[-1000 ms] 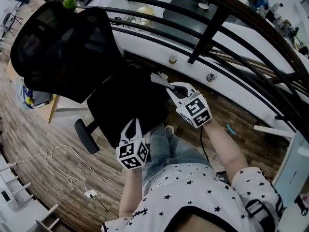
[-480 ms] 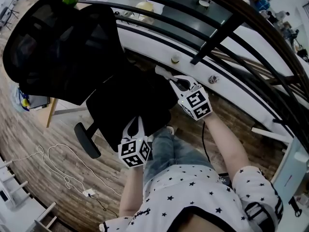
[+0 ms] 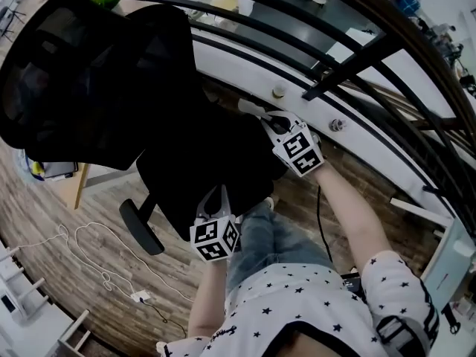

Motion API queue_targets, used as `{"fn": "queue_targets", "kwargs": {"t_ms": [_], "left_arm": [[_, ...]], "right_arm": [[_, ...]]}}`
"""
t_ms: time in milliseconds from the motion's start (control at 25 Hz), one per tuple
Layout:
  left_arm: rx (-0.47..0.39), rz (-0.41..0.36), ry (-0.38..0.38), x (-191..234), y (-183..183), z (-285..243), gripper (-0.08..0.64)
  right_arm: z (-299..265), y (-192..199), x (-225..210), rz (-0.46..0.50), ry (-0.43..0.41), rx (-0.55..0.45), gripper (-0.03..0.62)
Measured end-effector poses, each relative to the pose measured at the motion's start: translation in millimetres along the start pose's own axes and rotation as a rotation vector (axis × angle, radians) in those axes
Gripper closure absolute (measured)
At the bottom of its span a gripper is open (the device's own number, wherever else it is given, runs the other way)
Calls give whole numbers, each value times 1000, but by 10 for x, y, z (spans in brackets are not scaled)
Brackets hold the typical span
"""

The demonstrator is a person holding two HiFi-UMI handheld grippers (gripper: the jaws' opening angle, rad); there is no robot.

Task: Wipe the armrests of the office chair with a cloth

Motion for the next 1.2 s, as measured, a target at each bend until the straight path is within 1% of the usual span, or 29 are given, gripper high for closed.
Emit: {"fn": "queue_targets", "kwargs": {"t_ms": [280, 480, 920, 1200], "left_arm": [[24, 7, 20, 123, -95, -198, 554], [43, 12, 31, 180, -115, -303, 554], [73, 30, 28, 257, -81, -364, 554], [68, 34, 27, 263, -86, -354, 554]], "right_arm": [[-474, 24, -28, 97, -32, 99, 566], [-725, 41, -18, 137, -49, 150, 566], [-1023, 176, 93, 168, -124, 241, 566], [-1069, 227, 117, 150, -129, 256, 566]]}}
Point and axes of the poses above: the fingertips, and each gripper's own axes: z backward along the fingers, x to its left, y out of its underside, the point moved 6 cm from there along z, backward along the fingers, and after that the axes turned 8 degrees about x, right-handed, at the moved point
